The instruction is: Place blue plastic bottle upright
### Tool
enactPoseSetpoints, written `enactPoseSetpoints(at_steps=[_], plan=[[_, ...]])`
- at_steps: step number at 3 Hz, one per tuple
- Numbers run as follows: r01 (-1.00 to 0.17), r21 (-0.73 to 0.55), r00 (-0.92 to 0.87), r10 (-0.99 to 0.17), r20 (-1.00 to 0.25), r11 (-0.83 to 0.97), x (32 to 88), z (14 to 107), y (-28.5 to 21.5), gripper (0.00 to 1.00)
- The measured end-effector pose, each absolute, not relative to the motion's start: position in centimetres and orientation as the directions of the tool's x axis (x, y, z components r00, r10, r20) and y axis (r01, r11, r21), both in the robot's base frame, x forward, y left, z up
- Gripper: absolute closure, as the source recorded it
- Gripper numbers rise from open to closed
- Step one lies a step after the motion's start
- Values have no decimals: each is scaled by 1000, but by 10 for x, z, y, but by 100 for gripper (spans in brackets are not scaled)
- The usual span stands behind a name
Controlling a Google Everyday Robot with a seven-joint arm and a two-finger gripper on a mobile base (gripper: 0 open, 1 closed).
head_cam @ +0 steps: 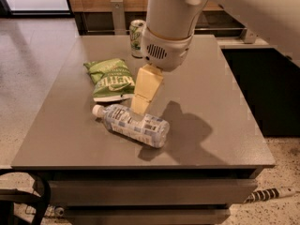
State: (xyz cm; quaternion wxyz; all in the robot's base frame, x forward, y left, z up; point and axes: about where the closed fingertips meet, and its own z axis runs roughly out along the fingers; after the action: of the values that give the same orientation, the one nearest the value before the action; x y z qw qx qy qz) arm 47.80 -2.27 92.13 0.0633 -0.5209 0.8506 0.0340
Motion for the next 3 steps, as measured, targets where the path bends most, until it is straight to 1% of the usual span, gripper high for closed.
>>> enactPoseSetpoints(at_steps=[1, 3], plan=[[-889, -17, -449, -880, -155, 457, 480, 922, -20, 0], [-890, -28, -450, -887, -108, 455, 474, 892, 11, 0]])
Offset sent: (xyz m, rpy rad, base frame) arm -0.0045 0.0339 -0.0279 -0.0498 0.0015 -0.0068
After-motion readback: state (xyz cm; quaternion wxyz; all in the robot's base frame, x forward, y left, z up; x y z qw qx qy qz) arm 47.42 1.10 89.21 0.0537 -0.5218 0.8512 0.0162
